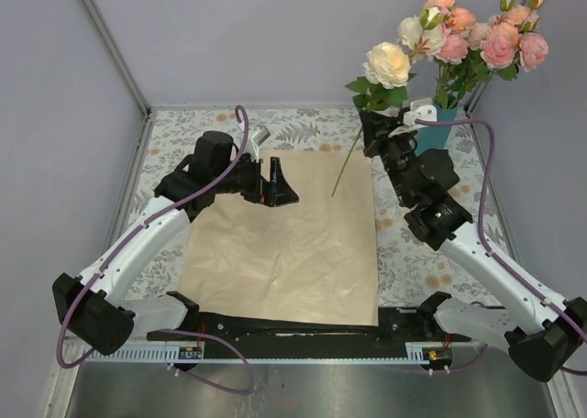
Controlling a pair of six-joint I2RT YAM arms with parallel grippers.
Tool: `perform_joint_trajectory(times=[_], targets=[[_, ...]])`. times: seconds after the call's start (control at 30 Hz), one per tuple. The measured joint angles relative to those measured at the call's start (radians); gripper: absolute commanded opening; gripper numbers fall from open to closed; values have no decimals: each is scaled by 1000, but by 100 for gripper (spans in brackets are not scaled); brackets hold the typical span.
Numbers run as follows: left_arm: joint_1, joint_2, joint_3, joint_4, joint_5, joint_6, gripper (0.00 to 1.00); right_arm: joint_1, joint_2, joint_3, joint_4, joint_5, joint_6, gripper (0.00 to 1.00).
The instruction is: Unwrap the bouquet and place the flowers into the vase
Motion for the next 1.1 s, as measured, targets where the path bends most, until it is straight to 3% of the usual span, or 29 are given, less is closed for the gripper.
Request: perform_joint_trajectory(times=[0.17,0.37,0.77,1.1], targets=[[0,0,0,0,-6,-4,99,-73,-59,2,82,135,-264,0],[0,-18,0,-1,-47,-4,99,-254,-79,8,151,171,-389,0],[0,-72,0,-11,-144,-3,99,-518,-24,168,272,153,-462,0],[0,-76,0,-14,-174,-3,99,-625,120,243,354,88,-402,0]])
